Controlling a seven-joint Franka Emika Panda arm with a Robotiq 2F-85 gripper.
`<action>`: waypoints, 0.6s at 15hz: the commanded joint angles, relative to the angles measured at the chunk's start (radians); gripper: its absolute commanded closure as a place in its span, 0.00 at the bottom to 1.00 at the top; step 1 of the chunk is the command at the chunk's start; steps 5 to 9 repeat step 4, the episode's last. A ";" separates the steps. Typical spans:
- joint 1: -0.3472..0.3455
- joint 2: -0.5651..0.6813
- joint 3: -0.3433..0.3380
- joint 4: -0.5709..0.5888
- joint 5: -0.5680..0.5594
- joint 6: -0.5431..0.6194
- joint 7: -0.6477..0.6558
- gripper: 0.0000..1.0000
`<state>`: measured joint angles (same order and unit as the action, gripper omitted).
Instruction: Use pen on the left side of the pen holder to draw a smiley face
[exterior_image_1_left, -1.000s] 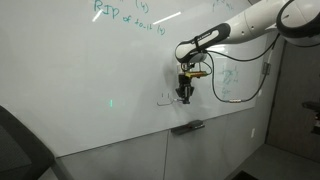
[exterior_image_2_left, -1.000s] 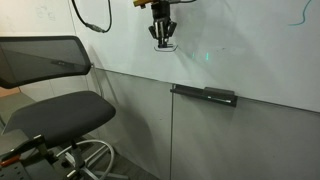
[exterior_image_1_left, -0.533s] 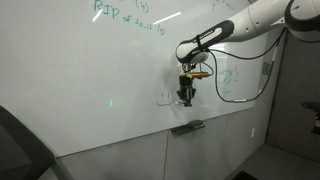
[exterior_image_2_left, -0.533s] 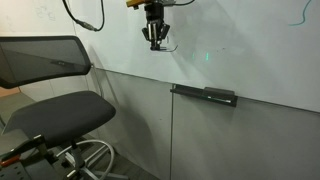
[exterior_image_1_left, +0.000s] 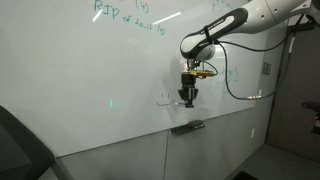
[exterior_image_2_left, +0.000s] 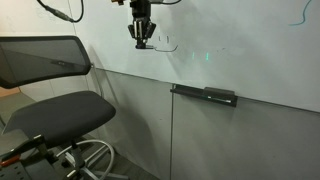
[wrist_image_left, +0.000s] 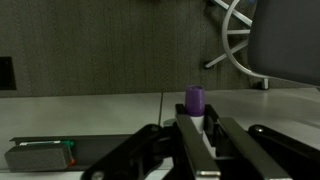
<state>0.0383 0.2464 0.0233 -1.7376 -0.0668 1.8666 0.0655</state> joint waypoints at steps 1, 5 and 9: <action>0.010 -0.103 0.010 -0.120 0.012 0.063 0.010 0.94; 0.018 -0.134 0.017 -0.160 0.005 0.090 0.008 0.95; 0.018 -0.134 0.017 -0.160 0.005 0.090 0.008 0.95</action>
